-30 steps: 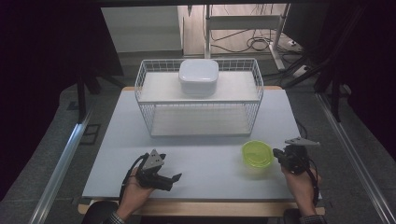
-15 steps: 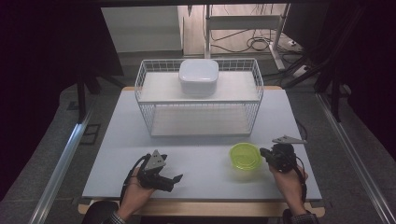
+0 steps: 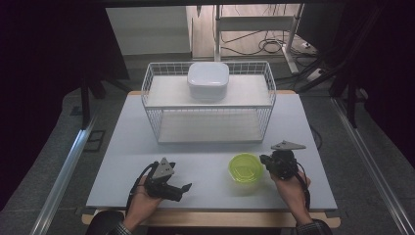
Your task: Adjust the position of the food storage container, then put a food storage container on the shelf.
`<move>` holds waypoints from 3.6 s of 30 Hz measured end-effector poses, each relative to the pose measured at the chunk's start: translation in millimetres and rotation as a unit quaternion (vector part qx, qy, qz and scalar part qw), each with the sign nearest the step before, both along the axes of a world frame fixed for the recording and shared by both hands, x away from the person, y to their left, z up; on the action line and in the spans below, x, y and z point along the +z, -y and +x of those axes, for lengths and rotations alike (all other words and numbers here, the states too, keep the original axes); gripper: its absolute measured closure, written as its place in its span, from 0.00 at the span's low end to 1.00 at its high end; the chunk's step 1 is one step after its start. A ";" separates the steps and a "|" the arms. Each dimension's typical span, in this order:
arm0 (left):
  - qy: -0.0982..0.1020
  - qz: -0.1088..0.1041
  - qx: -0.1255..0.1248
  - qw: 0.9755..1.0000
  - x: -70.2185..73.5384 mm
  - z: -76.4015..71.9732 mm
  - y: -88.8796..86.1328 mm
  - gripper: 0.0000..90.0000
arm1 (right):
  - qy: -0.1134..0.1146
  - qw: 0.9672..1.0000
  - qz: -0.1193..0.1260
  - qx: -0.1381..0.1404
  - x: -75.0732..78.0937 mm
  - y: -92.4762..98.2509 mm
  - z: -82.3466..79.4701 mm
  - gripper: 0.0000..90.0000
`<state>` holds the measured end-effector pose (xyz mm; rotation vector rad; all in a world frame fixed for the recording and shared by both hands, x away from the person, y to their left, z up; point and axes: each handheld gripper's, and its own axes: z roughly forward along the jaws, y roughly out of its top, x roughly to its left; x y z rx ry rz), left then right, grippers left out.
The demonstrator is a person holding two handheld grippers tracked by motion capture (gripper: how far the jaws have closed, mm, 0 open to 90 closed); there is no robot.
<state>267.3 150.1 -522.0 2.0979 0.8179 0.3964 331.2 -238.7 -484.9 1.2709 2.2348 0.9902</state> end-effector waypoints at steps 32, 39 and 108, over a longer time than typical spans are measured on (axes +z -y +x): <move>-0.007 0.010 -0.003 1.000 -3.0 0.9 3.0 0.07 | -0.086 0.990 0.026 0.106 -26.9 -57.6 -12.1 0.99; -0.008 0.012 -0.004 1.000 -3.1 0.9 3.0 0.07 | -0.083 0.989 0.036 0.116 -27.4 -76.9 -2.9 0.99; -0.019 0.020 -0.003 1.000 -3.6 3.4 -3.5 0.07 | -0.084 0.980 0.080 0.160 6.7 -60.4 16.3 0.20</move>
